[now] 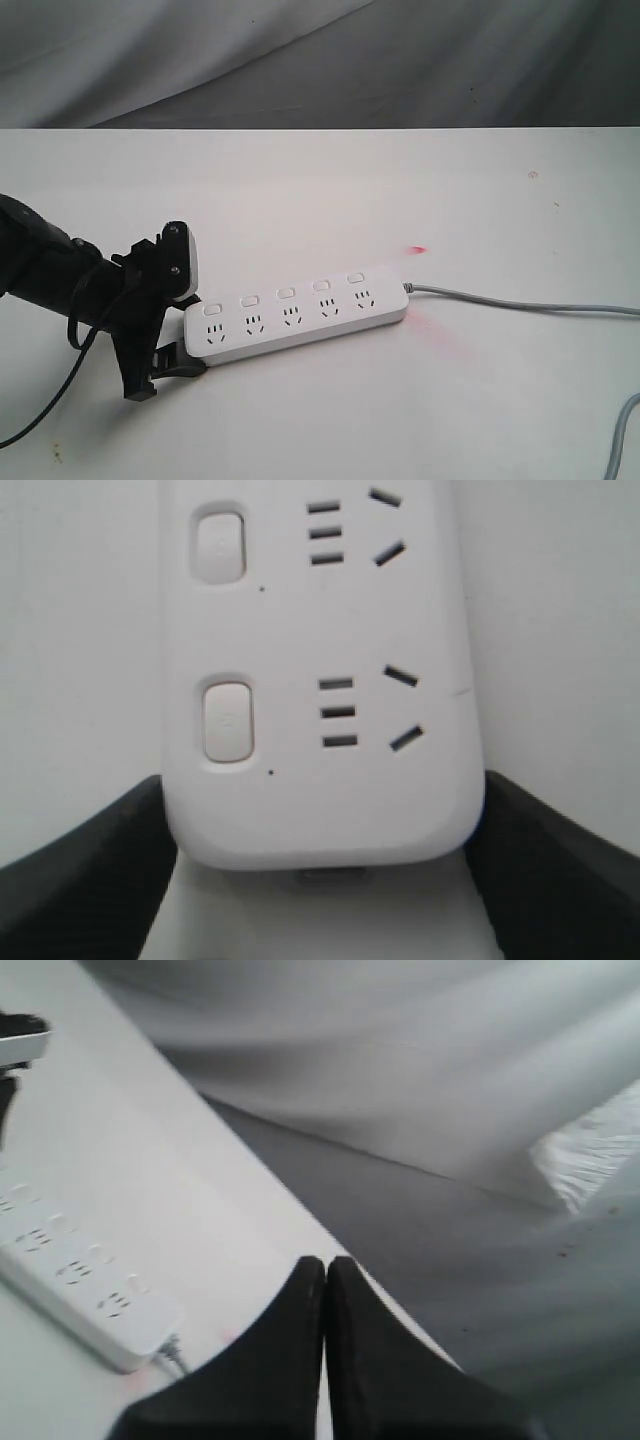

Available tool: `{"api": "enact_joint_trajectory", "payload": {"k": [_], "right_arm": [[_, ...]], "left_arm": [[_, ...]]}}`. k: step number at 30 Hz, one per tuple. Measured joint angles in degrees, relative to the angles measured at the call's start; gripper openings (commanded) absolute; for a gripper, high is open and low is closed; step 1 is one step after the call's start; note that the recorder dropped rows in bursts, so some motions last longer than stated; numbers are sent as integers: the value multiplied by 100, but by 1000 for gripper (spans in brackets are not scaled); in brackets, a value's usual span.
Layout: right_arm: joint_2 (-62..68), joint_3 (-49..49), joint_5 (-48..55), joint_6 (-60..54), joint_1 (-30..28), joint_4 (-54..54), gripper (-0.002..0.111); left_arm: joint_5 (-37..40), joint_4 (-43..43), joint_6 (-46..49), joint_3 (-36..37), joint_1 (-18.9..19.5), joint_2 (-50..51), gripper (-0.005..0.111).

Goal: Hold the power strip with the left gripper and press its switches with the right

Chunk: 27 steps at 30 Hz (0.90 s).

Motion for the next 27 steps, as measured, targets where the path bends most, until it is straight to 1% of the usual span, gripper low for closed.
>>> {"api": "enact_joint_trajectory", "payload": {"k": [3,7,12,17,20,27], "right_arm": [[-559,110,-62,243,-538,0,0],[-989,172,-50,372,-1141,0,0],[-1029,172,-50,718,-1315,0,0],[-1029,258,-63,1511,-1315,-72,0],[-1029,463,-266,2498,-1315,-807,0],[-1029,1136,-1250,6022,-1315,-3670,0]], "left_arm": [[0,0,0,0,0,0,57],[0,0,0,0,0,0,57],[0,0,11,0,0,0,57],[0,0,11,0,0,0,57],[0,0,11,0,0,0,57],[0,0,11,0,0,0,57]]}}
